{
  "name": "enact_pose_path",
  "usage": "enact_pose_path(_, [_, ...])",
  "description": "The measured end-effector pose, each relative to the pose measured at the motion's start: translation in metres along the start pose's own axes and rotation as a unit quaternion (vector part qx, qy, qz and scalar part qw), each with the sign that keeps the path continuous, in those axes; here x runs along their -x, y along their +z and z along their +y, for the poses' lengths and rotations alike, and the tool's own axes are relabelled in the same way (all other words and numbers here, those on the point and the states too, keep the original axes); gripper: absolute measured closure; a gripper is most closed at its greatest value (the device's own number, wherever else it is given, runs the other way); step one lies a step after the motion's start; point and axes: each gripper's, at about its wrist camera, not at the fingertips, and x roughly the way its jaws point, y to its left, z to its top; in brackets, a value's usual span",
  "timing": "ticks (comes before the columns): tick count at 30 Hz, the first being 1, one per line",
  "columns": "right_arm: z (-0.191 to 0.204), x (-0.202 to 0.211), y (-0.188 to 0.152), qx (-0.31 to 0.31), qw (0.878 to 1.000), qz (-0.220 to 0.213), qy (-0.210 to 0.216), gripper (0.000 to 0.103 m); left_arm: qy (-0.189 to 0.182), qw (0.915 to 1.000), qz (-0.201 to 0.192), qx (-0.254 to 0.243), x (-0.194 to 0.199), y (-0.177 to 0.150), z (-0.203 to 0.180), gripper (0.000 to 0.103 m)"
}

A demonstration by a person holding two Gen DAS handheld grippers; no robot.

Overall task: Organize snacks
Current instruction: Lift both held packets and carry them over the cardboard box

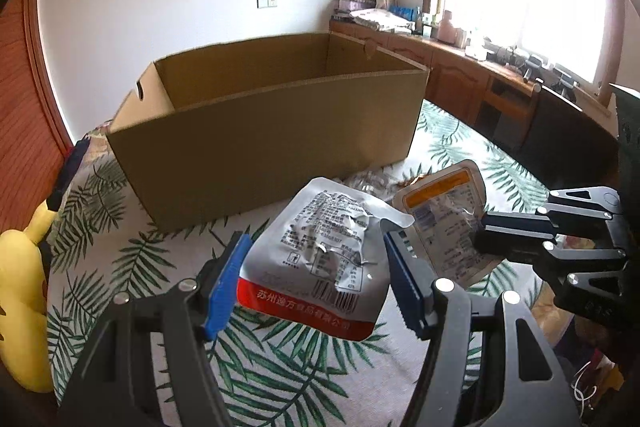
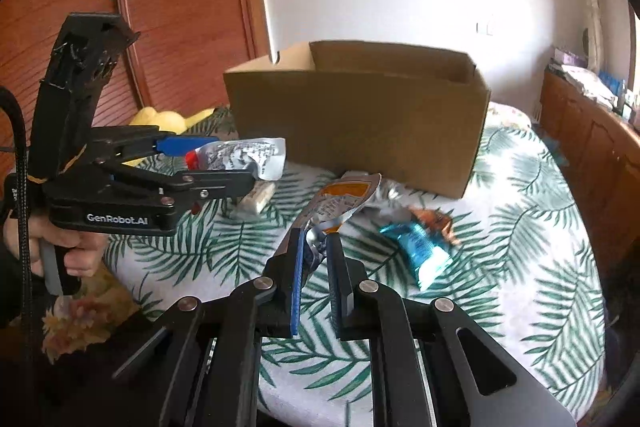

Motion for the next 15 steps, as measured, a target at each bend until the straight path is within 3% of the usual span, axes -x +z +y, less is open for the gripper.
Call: enact_pose_path(15, [-0.017, 0.029, 0.036, 0.018, 0.999, -0.035, -0.034, 0.094, 0.010, 0.9992, -0.039, 0.000, 0.022, 0.031, 0.002, 0.037])
